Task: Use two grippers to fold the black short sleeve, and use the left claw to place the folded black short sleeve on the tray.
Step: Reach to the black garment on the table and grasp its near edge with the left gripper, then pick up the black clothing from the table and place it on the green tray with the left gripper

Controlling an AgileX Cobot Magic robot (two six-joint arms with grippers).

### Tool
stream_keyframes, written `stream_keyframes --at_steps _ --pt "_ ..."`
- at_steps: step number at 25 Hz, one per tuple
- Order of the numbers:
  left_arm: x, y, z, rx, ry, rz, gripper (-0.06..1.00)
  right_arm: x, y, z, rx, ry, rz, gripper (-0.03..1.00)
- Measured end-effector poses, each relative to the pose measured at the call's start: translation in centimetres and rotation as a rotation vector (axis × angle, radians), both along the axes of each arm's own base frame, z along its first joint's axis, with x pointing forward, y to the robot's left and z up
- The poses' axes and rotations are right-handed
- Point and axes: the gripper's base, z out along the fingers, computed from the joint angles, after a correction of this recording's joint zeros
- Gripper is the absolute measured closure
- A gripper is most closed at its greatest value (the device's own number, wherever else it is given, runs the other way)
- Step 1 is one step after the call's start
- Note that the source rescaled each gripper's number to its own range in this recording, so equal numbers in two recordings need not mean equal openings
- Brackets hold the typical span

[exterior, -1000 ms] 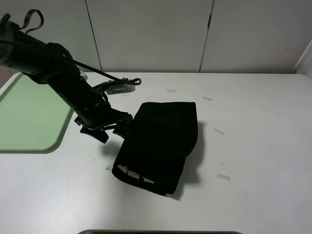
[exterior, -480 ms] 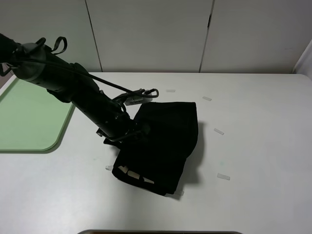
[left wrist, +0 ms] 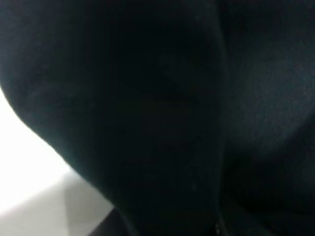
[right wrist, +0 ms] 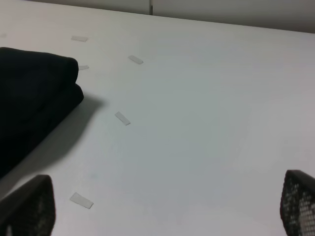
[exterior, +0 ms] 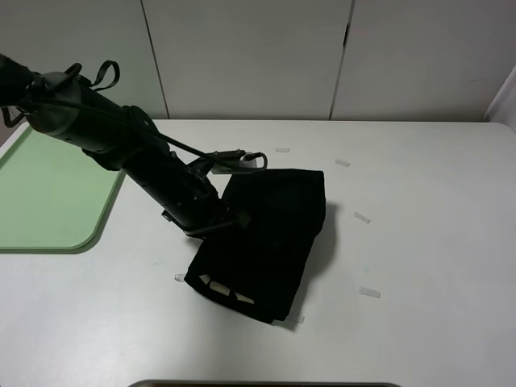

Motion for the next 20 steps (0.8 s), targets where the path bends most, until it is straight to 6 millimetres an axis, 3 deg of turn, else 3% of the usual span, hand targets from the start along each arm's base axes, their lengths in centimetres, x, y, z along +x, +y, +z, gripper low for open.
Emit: stream_keyframes --at_steps 6,13,17,20 --pt "1.3 1.3 0.7 0.184 -0.099 -0.126 0.75 0.0 0.0 0.0 0.0 0.0 0.0 -0.03" --pt "5.1 6.7 3.0 0.63 -0.318 -0.203 0.76 0.0 0.0 0.0 0.0 0.0 0.0 -0.03" --pt "6.0 9.0 5.0 0.705 -0.371 -0.156 0.76 0.0 0.0 0.0 0.0 0.0 0.0 -0.03" --pt "6.3 10.8 5.4 0.73 -0.347 -0.113 0.76 0.0 0.0 0.0 0.0 0.0 0.0 -0.03"
